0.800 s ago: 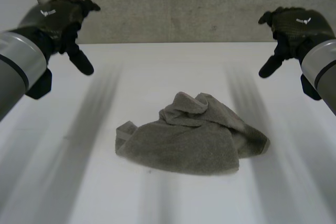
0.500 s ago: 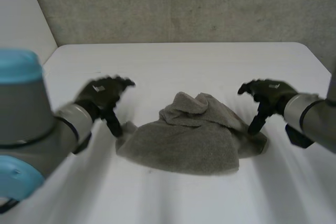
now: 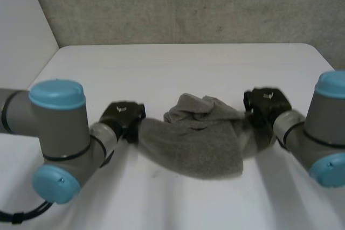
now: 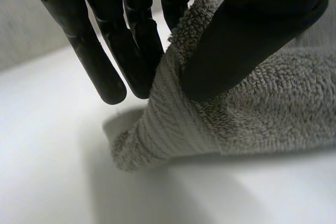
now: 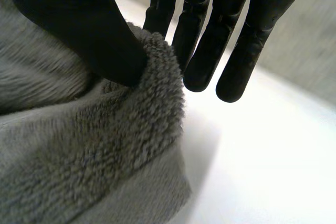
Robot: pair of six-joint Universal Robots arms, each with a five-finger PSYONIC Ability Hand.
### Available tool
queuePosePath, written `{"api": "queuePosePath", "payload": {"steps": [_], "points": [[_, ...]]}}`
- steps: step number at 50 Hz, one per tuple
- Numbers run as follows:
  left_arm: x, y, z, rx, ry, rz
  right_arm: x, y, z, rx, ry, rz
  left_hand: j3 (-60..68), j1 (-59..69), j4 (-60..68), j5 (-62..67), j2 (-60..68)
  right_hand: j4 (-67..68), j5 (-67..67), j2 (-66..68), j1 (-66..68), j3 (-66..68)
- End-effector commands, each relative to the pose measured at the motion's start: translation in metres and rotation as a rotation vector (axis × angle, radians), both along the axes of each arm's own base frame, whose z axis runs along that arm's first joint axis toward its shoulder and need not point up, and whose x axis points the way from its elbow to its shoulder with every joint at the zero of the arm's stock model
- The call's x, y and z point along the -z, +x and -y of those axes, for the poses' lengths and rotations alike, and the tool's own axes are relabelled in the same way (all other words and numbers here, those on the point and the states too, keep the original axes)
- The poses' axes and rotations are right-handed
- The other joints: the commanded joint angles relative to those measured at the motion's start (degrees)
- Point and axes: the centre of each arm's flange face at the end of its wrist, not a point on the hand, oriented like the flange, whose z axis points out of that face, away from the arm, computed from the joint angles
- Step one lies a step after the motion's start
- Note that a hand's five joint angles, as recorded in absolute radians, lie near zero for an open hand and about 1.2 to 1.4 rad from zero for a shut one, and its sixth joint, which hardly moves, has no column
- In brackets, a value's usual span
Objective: Fold the laundry
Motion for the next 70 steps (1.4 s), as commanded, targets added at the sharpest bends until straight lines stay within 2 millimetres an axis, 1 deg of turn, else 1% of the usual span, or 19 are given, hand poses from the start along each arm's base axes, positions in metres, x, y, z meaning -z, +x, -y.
{"api": "queuePosePath", "payload": {"steps": [1,3,7,14,20,23,26,28,35,38,39,40,41,42,49,53,58,60,70], "points": [[-0.069,-0.006,0.013,-0.006,-0.179,-0.101,-0.079,0.003,0.012,-0.006,-0.247,0.016,14.4,15.58,14.29,15.0,14.26,11.91,14.35,12.73,25.15,12.46],[-0.086,-0.003,0.012,-0.012,-0.216,-0.12,-0.11,0.001,0.006,-0.009,-0.316,0.028,14.4,15.58,14.29,15.0,14.26,11.91,14.35,12.73,25.15,12.46],[-0.137,0.014,-0.014,-0.014,-0.292,-0.16,-0.137,-0.005,-0.01,-0.019,-0.329,0.006,14.4,15.58,14.29,15.0,14.26,11.91,14.35,12.73,25.15,12.46],[-0.161,0.04,-0.037,-0.046,-0.297,-0.157,-0.169,-0.016,-0.042,-0.068,-0.296,-0.174,14.4,15.58,14.29,15.0,14.26,11.91,14.35,12.73,25.15,12.46],[-0.157,0.044,-0.04,-0.053,-0.274,-0.145,-0.183,-0.014,-0.043,-0.072,-0.337,-0.191,14.4,15.58,14.29,15.0,14.26,11.91,14.35,12.73,25.15,12.46],[-0.14,0.042,-0.034,-0.056,-0.233,-0.122,-0.174,-0.012,-0.034,-0.078,-0.313,-0.194,14.4,15.58,14.29,15.0,14.26,11.91,14.35,12.73,25.15,12.46],[-0.125,0.037,-0.025,-0.055,-0.195,-0.101,-0.14,-0.006,-0.01,-0.085,-0.231,-0.219,14.4,15.58,14.29,15.0,14.26,11.91,14.35,12.73,25.15,12.46],[-0.096,0.03,-0.005,-0.059,-0.138,-0.056,-0.128,-0.001,0.0,-0.088,-0.211,-0.227,14.4,15.58,14.29,15.0,14.26,11.91,14.35,12.73,25.15,12.46],[-0.048,0.015,0.037,-0.05,-0.094,0.036,-0.067,0.022,0.051,-0.065,-0.171,-0.254,14.25,15.44,14.14,14.85,14.12,11.91,14.35,12.73,25.15,12.46],[-0.037,0.005,0.06,-0.053,-0.147,0.032,-0.058,0.024,0.072,0.014,-0.244,-0.256,2.55,3.74,2.44,3.15,2.42,11.3,13.74,12.12,24.55,11.85],[-0.037,0.002,0.068,-0.053,-0.17,0.024,-0.058,0.024,0.072,0.014,-0.244,-0.256,-17.17,-15.99,-17.28,-16.57,-17.31,11.3,13.73,12.12,24.54,11.85],[-0.037,0.002,0.068,-0.053,-0.17,0.024,-0.059,0.024,0.079,0.06,-0.286,-0.252,-17.37,-16.19,-17.48,-16.77,-17.5,-21.84,-19.4,-21.02,-8.6,-21.29],[-0.039,0.0,0.072,-0.051,-0.187,0.023,-0.063,0.021,0.083,0.103,-0.319,-0.25,-39.52,-38.34,-39.63,-38.92,-39.65,-57.14,-54.71,-56.33,-43.9,-56.6],[-0.041,0.0,0.073,-0.05,-0.192,0.026,-0.063,0.021,0.083,0.104,-0.319,-0.25,-49.9,-48.72,-50.01,-49.3,-50.03,-57.5,-55.06,-56.68,-44.25,-56.95],[-0.074,0.009,0.051,-0.047,-0.223,0.018,-0.097,0.012,0.051,0.109,-0.346,-0.229,-53.37,-52.19,-53.48,-52.77,-53.51,-58.09,-55.65,-57.27,-44.85,-57.54],[-0.088,0.024,0.037,-0.065,-0.242,0.011,-0.098,0.007,0.032,0.07,-0.319,-0.238,-53.2,-52.02,-53.31,-52.6,-53.34,-58.09,-55.65,-57.27,-44.85,-57.54],[-0.089,0.043,0.028,-0.1,-0.231,0.017,-0.084,-0.001,0.0,0.005,-0.187,-0.262,-52.2,-51.01,-52.31,-51.59,-52.33,-58.09,-55.65,-57.27,-44.85,-57.54],[-0.084,0.046,0.024,-0.105,-0.219,0.023,-0.062,-0.008,-0.016,-0.026,-0.071,-0.291,-51.03,-49.84,-51.14,-50.43,-51.16,-58.09,-55.65,-57.27,-44.85,-57.54],[-0.049,0.056,0.011,-0.109,-0.16,0.049,-0.01,-0.016,-0.045,-0.116,0.064,-0.299,-40.92,-39.74,-41.03,-40.32,-41.06,-45.43,-42.99,-44.61,-32.19,-44.88]]}}
